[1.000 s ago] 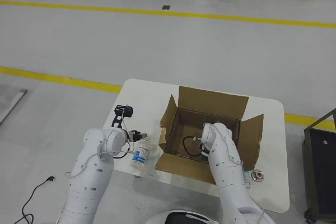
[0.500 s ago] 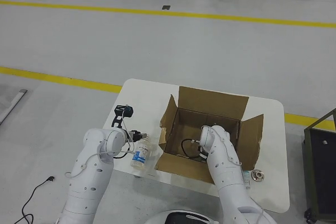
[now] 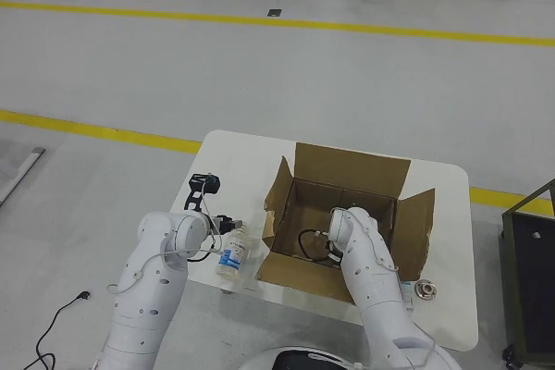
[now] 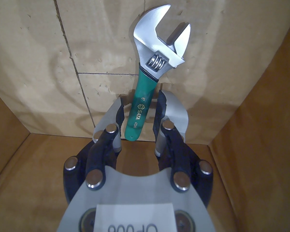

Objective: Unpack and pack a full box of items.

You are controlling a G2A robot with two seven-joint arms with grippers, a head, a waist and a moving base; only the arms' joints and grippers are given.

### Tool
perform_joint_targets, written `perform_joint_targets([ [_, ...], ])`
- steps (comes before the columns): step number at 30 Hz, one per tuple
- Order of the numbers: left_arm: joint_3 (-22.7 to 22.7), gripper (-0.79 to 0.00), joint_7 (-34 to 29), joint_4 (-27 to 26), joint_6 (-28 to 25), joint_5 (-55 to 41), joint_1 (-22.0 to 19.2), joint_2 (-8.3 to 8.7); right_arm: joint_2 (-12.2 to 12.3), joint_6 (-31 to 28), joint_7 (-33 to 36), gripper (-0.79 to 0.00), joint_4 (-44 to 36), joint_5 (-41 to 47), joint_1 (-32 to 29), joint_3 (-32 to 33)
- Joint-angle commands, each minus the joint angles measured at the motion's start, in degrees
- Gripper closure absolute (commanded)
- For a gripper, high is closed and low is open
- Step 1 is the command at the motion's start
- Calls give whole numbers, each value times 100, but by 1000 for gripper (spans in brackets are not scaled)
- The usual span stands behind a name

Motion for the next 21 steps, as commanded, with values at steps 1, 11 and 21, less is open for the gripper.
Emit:
perform_joint_targets([
  [1, 0, -785, 0, 0, 0, 0, 0, 0, 9, 7, -8, -262, 18, 8, 7, -17],
  [11, 0, -785, 0, 0, 0, 0, 0, 0, 41, -6, -98, 0, -57, 75, -52, -125],
  [21, 0, -785, 0, 0, 0, 0, 0, 0, 61, -127, -159, 0, -521, 267, -328, -229],
])
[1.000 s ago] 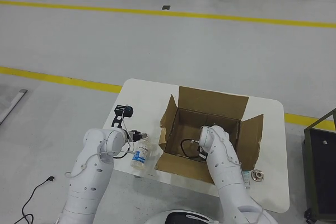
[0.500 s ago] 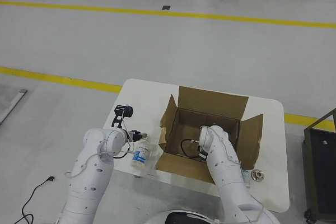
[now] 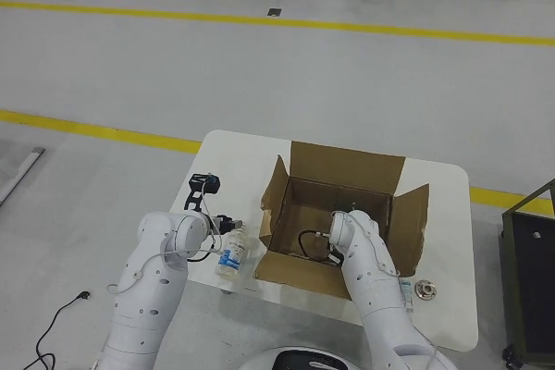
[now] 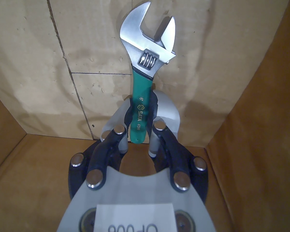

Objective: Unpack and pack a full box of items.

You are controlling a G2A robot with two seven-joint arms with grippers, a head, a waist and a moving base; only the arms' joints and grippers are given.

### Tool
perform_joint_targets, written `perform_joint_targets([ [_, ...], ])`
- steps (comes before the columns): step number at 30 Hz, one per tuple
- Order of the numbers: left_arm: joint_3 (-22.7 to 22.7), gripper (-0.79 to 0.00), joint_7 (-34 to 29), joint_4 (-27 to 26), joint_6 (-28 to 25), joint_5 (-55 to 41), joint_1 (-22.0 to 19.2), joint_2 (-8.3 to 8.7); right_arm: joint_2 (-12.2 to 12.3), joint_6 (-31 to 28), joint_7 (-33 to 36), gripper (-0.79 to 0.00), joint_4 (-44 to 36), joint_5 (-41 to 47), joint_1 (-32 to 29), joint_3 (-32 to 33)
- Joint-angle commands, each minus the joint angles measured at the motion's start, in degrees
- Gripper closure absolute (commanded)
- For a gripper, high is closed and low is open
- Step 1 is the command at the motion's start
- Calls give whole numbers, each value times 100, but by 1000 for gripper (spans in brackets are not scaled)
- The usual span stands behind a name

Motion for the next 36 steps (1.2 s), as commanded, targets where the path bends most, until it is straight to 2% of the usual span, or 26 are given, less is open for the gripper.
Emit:
perform_joint_targets([
  [1, 0, -785, 0, 0, 0, 0, 0, 0, 8, -32, -12, 0, -129, 23, -72, -14],
  [7, 0, -785, 0, 0, 0, 0, 0, 0, 32, -159, 32, 0, -595, 118, -331, -60],
  [15, 0, -785, 0, 0, 0, 0, 0, 0, 61, -401, 260, 0, -1691, 258, -831, -154],
  [19, 0, -785, 0, 0, 0, 0, 0, 0, 63, -596, 375, 0, -2592, 314, -1199, -303],
  [24, 0, -785, 0, 0, 0, 0, 0, 0, 70, -886, 436, 0, -4085, 487, -1872, -500],
  [29, 0, -785, 0, 0, 0, 0, 0, 0, 87, -1023, 288, 0, -5301, 622, -2421, -668],
  [36, 0, -785, 0, 0, 0, 0, 0, 0, 87, -923, 215, 0, -5444, 761, -2540, -636],
])
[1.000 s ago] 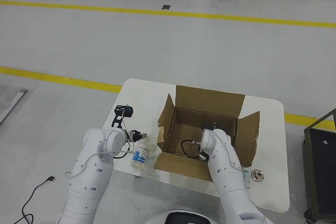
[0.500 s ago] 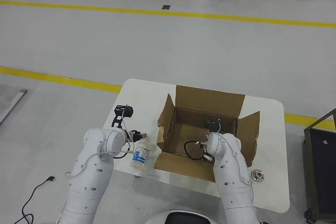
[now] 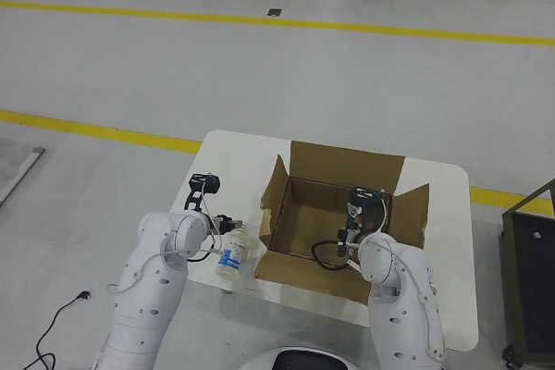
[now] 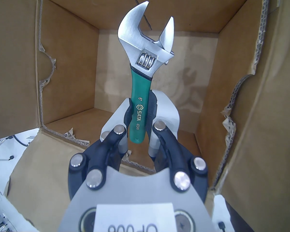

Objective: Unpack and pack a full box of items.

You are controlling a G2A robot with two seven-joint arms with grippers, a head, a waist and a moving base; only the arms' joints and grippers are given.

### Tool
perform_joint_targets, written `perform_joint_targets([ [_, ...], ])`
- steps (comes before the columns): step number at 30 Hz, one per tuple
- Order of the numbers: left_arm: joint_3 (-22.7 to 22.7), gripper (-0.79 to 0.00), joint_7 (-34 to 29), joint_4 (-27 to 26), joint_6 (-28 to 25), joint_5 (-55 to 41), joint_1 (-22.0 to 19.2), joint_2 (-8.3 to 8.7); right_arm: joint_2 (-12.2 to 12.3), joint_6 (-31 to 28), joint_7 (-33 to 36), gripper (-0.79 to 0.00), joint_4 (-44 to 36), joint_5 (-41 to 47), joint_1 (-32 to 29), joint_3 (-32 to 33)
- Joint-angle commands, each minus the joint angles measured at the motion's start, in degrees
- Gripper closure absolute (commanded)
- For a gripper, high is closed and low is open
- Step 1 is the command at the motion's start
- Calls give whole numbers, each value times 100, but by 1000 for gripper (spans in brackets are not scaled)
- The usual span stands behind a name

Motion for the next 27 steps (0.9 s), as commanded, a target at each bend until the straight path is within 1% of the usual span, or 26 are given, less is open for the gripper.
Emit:
perform_joint_targets([
  [1, 0, -785, 0, 0, 0, 0, 0, 0, 0, -2, 1, 0, 0, -1, 0, -1],
  [13, 0, -785, 0, 0, 0, 0, 0, 0, 0, -2, 1, 0, 0, -1, 0, -1],
  [17, 0, -785, 0, 0, 0, 0, 0, 0, 20, -137, -420, 0, -165, 174, -125, -20],
  [21, 0, -785, 0, 0, 0, 0, 0, 0, 53, -318, -569, 0, -393, 219, -211, -89],
  [27, 0, -785, 0, 0, 0, 0, 0, 0, 85, -502, -874, 0, -894, 798, -364, -82],
])
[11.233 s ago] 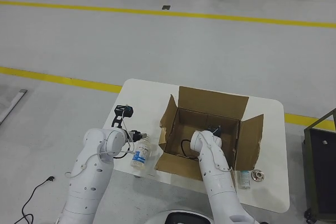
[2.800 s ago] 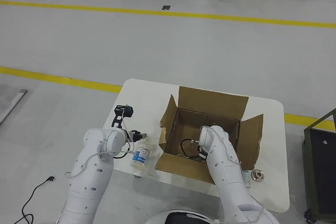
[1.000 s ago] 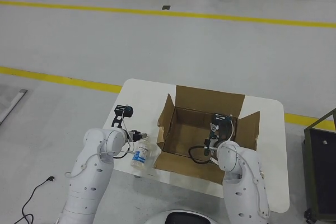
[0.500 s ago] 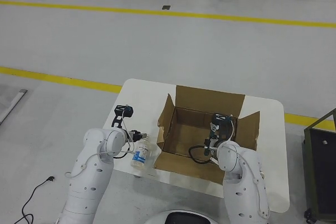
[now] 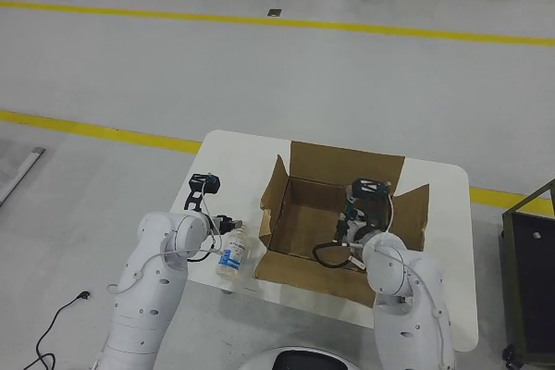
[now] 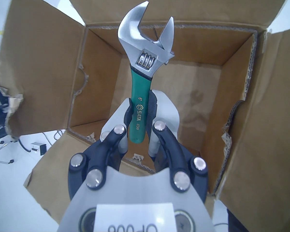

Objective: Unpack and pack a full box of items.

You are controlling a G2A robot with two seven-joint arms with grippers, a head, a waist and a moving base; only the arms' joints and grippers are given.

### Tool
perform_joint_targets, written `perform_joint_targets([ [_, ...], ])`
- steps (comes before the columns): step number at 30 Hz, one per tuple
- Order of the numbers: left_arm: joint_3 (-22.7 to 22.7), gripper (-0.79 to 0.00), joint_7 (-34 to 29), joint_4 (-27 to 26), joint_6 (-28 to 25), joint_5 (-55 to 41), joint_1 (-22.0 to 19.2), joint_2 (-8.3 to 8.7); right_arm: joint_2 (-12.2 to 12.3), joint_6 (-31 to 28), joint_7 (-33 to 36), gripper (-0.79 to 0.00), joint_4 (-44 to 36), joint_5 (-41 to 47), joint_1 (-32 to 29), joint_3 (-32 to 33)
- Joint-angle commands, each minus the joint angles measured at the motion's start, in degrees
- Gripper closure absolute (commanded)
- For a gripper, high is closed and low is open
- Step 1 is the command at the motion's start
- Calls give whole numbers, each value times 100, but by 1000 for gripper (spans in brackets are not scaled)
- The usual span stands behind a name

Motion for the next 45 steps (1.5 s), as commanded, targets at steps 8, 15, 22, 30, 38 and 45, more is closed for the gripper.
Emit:
perform_joint_targets([
  [8, 0, -785, 0, 0, 0, 0, 0, 0, 83, -465, -695, 0, -866, 1161, -324, 304],
  [15, 0, -785, 0, 0, 0, 0, 0, 0, 169, -864, -1072, 0, -1217, 2005, -602, 615],
  [22, 0, -785, 0, 0, 0, 0, 0, 0, 173, -843, -1080, 0, -1205, 2020, -611, 628],
  [30, 0, -785, 0, 0, 0, 0, 0, 0, 191, -790, -1301, 0, -1276, 2203, -659, 666],
  [38, 0, -785, 0, 0, 0, 0, 0, 0, 278, -300, -1277, 0, -1788, 3927, -789, 1696],
  [45, 0, -785, 0, 0, 0, 0, 0, 0, 435, 63, -1308, 0, -2208, 3366, -1066, 2737],
])
